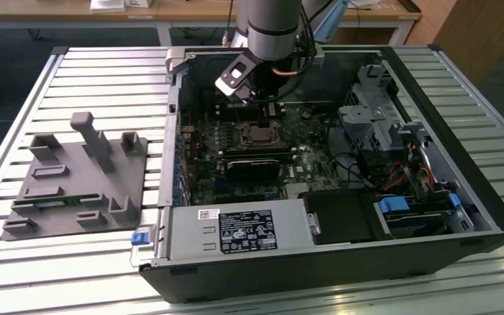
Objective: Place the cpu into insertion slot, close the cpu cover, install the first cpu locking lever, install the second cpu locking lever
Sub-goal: 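Close the cpu cover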
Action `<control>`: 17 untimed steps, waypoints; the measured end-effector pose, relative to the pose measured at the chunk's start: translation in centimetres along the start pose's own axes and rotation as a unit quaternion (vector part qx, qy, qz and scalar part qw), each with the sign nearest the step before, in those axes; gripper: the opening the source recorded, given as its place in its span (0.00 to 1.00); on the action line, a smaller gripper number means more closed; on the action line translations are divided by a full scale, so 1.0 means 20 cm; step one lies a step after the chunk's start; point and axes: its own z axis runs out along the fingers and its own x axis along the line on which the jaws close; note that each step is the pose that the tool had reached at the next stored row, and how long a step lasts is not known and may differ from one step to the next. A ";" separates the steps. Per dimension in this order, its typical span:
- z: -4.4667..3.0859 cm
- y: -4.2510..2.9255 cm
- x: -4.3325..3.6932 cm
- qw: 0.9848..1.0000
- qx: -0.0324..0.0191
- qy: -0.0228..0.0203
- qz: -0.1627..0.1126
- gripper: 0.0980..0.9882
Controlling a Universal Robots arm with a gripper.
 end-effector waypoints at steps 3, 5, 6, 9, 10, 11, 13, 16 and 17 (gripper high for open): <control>0.009 -0.031 0.000 1.000 0.000 0.000 0.000 0.01; 0.012 -0.048 0.001 1.000 0.000 0.000 0.000 0.01; 0.013 -0.056 0.001 1.000 0.000 0.000 0.000 0.01; 0.022 -0.075 0.002 1.000 0.000 0.000 0.000 0.01; 0.025 -0.080 0.002 1.000 0.000 0.000 0.000 0.01; 0.030 -0.084 0.002 1.000 0.000 0.000 0.000 0.01; 0.038 -0.094 0.002 1.000 0.000 0.000 0.000 0.01; 0.048 -0.108 0.002 1.000 0.000 0.000 0.000 0.01; 0.051 -0.110 0.002 1.000 0.000 0.000 0.000 0.01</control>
